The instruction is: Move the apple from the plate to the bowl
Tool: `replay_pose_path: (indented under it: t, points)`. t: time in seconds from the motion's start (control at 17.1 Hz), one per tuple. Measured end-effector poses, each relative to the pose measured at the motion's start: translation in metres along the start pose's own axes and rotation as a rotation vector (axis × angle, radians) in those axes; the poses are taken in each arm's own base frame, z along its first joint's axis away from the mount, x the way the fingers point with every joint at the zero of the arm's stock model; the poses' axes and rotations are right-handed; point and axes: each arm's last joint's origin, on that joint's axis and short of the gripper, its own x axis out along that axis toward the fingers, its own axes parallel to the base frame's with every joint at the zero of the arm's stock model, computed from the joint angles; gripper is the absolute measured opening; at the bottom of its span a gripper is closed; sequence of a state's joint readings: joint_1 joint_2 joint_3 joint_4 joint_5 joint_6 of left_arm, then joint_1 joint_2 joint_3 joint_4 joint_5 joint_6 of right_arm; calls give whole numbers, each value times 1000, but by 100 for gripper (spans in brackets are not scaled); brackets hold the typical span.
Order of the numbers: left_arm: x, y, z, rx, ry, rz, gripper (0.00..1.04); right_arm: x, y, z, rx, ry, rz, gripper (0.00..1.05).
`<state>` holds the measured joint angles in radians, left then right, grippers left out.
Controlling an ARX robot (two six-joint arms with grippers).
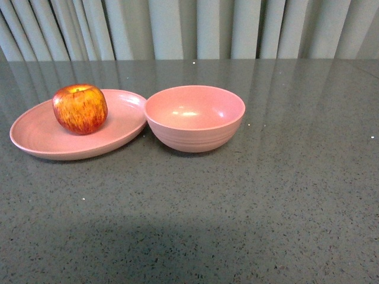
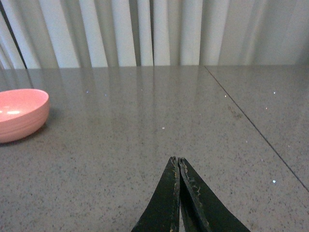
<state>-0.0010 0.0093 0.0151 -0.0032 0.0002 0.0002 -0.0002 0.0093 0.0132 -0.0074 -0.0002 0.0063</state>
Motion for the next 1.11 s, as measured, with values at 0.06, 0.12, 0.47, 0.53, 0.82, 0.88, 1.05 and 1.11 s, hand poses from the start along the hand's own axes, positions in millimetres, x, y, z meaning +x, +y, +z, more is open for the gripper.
replay_pose_path:
  t: [0.06, 0.12, 0.47, 0.53, 0.82, 0.88, 1.05, 1.11]
  points:
    - [0, 0, 0, 0, 0, 1, 98, 0, 0, 1, 0, -14, 0, 2]
    - [0, 0, 0, 0, 1, 2, 98, 0, 0, 1, 0, -6, 0, 2]
    - [0, 0, 0, 0, 1, 1, 98, 0, 0, 1, 0, -8, 0, 45]
    - [0, 0, 0, 0, 0, 1, 98, 0, 0, 1, 0, -8, 0, 56]
    - [0, 0, 0, 0, 0, 1, 98, 0, 0, 1, 0, -8, 0, 98]
    - [0, 0, 0, 0, 0, 1, 98, 0, 0, 1, 0, -8, 0, 98]
    - [0, 0, 0, 0, 1, 1, 98, 0, 0, 1, 0, -8, 0, 98]
    - [0, 0, 0, 0, 0, 1, 98, 0, 0, 1, 0, -8, 0, 98]
